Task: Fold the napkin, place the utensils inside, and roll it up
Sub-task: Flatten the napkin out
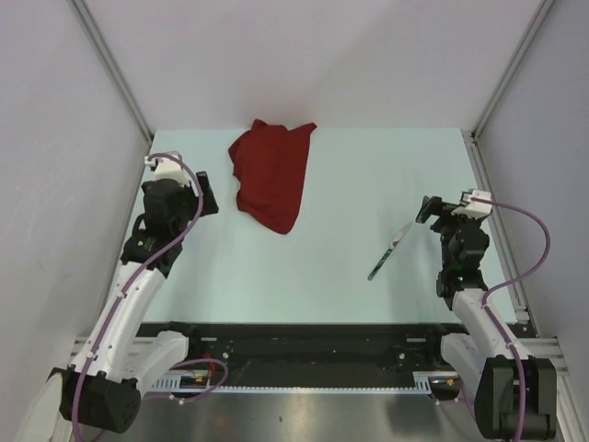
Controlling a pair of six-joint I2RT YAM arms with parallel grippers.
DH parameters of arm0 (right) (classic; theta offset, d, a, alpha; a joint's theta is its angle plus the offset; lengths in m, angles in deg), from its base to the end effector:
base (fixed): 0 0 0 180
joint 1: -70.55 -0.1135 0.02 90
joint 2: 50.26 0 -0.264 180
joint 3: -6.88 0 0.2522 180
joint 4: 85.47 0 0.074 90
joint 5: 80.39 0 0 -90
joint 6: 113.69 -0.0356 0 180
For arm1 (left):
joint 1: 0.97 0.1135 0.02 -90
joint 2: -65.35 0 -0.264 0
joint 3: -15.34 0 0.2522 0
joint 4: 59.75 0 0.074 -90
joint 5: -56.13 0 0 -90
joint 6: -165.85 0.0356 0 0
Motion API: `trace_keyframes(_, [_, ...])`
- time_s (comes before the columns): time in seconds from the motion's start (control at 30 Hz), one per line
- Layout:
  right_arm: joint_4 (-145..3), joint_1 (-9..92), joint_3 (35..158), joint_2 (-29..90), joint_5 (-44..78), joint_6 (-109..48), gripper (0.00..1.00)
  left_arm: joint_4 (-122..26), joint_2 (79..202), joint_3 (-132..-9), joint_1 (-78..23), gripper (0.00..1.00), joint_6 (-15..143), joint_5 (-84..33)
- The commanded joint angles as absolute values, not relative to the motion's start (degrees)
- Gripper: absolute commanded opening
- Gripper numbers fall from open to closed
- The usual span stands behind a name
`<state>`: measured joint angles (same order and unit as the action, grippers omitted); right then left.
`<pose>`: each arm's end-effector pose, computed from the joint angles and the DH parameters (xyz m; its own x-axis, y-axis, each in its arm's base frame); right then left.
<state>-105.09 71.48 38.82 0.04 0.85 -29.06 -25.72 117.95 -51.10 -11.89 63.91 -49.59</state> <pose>0.1998 -0.0087 0.2396 0.0376 0.0919 -0.9951 0.1655 0.9814 0.0969 0.2042 -0.0296 0.3462 -0.3176 -0.1415 -0.9376 -0.1360 0.9854 -0.1027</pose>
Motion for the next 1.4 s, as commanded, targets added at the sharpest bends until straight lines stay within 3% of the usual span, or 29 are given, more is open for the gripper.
trace_keyframes(0.0, [-106.69,70.99,42.87,0.01,4.43,-30.97,1.0,-24.54,116.59,-50.8,-11.34,1.0,64.25,-48.9])
trace_keyframes(0.13, [-100.13,71.26,47.0,2.2,-1.73,-45.2,1.0,-25.07,116.59,-49.92,-11.17,1.0,64.08,-48.98])
trace_keyframes(0.27, [-103.69,72.93,51.31,11.06,26.68,-45.65,1.0,-25.16,116.5,-49.66,-10.47,1.0,63.64,-48.38])
trace_keyframes(0.33, [-108.94,70.74,54.64,16.77,31.39,-50.99,1.0,-25.16,116.59,-49.57,-10.03,1.0,63.02,-47.58])
trace_keyframes(0.43, [-95.87,56.27,67.54,28.63,24.15,-42.22,0.98,-25.16,116.51,-49.22,-9.67,1.0,62.32,-46.88])
trace_keyframes(0.5, [-89.84,44.17,77.88,37.24,11.67,-37.86,0.94,-24.9,116.42,-49.04,-9.5,1.0,62.14,-46.79])
trace_keyframes(0.53, [-84.68,41.58,81.25,40.41,9.8,-36.88,0.84,-24.81,116.33,-48.87,-9.5,1.0,62.06,-46.88])
trace_keyframes(0.63, [-71.94,35.5,97.29,53.86,5.75,-38.01,0.68,-24.46,116.24,-48.43,-9.32,1.0,61.62,-46.79])
trace_keyframes(0.73, [-59.11,30.94,110.32,65.46,1.8,-38.19,0.58,-24.28,116.33,-48.34,-9.32,1.0,61.35,-46.18])
trace_keyframes(0.87, [-49.57,26.7,119.49,73.56,-4.7,-38.46,0.53,-24.28,116.33,-48.43,-9.15,1.0,61.0,-45.38])
trace_keyframes(1.03, [-43.59,25.56,123.3,79.72,-2.18,-40.47,0.45,-24.37,116.59,-48.34,-8.71,1.0,60.56,-43.19])
trace_keyframes(1.37, [-42.09,22.66,120.93,79.99,-3.75,-42.14,0.43,-24.19,116.68,-48.25,-8.0,1.0,59.95,-41.08])
